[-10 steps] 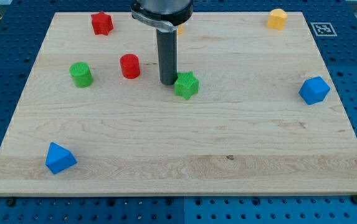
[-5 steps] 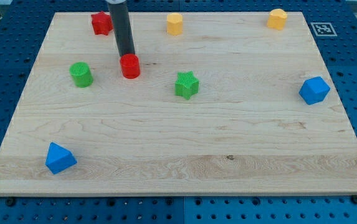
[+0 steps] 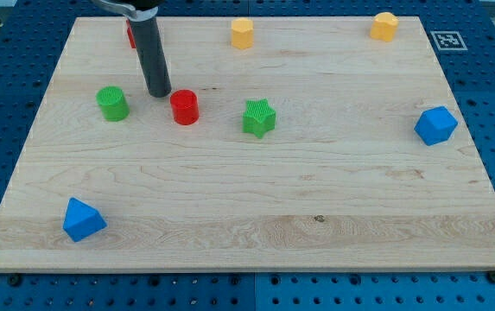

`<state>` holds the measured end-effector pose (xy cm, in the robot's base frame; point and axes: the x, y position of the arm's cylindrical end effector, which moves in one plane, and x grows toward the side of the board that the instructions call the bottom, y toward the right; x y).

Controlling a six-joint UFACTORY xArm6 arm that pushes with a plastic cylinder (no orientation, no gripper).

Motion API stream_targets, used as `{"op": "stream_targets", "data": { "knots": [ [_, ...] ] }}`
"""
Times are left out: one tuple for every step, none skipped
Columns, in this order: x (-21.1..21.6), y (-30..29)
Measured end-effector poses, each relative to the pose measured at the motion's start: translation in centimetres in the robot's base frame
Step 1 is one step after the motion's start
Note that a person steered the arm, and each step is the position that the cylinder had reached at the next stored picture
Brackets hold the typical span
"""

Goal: Move red circle to the vertically bottom of the green star

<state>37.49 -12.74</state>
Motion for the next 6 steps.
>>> {"op": "stream_targets", "data": {
  "knots": [
    [2.31,2.10],
    [2.33,2.32],
    [2.33,2.32],
    [2.26,2.32],
    [2.19,2.32],
    [2.16,2.32]
  ]
}}
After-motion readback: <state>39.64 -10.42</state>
